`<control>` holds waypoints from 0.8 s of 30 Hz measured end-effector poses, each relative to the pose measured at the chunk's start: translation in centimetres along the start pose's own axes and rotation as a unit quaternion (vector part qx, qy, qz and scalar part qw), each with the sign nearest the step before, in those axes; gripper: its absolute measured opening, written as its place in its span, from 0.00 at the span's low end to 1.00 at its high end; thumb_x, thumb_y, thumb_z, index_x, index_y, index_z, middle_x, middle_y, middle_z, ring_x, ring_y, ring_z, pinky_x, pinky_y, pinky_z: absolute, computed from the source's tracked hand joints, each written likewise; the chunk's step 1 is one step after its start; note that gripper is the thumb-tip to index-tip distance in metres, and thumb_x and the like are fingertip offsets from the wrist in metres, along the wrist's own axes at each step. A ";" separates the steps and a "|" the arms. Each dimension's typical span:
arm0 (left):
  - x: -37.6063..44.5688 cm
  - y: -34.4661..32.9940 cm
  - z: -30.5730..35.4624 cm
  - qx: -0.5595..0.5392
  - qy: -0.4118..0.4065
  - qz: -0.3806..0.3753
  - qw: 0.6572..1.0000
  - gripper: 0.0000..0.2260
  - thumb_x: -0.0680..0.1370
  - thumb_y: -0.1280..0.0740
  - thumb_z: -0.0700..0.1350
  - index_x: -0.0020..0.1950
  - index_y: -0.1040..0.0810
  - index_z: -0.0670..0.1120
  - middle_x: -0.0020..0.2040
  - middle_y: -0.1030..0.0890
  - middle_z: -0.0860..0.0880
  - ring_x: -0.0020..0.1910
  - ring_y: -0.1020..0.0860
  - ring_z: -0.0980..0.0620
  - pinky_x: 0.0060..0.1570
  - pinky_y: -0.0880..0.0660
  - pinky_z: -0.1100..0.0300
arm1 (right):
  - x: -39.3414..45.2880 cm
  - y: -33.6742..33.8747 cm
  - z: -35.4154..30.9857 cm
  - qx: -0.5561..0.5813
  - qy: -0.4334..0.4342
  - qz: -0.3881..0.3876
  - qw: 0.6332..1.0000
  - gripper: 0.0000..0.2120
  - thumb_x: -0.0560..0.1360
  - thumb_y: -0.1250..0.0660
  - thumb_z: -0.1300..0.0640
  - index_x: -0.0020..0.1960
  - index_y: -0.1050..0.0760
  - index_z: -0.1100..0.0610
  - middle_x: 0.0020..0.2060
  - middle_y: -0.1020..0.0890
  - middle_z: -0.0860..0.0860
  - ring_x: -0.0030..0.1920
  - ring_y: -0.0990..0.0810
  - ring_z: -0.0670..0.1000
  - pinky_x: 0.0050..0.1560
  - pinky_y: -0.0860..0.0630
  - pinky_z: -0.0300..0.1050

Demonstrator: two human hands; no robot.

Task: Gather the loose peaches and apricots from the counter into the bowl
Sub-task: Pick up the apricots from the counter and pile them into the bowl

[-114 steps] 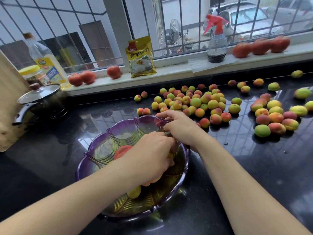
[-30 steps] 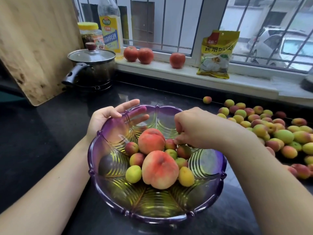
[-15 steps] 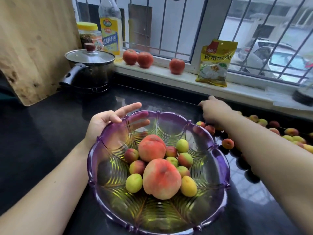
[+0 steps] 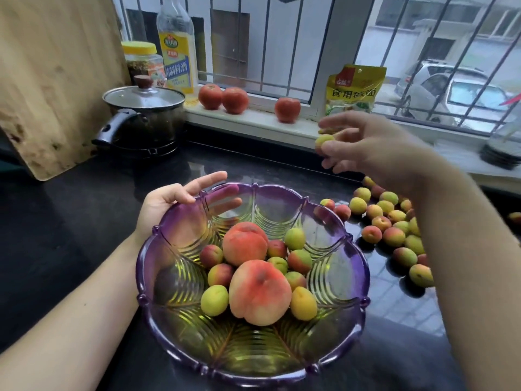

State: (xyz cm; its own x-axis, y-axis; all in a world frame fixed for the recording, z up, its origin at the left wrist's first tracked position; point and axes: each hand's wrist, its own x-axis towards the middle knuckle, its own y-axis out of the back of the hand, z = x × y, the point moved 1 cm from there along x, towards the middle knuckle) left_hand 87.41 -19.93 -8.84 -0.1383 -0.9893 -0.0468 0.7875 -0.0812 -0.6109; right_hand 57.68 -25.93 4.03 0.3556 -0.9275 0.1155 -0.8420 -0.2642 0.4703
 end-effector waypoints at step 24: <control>0.6 0.7 -0.3 -0.017 -0.003 -0.064 0.998 0.31 0.65 0.36 0.41 0.69 0.21 0.39 0.64 0.20 0.35 0.69 0.25 0.31 0.70 0.28 0.39 | -1.2 -9.8 2.0 -0.477 0.114 -0.169 0.855 0.11 0.76 0.31 0.57 0.55 0.18 0.45 0.47 0.18 0.46 0.48 0.19 0.54 0.48 0.18 0.54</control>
State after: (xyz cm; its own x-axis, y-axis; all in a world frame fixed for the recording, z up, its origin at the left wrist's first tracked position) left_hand 87.63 -20.58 -9.55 -0.2321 -0.9719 0.0378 0.7423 -0.2021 -0.6388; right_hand 64.70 -22.74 -2.49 0.6747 -0.7363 -0.0512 -0.0006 -0.0699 0.9976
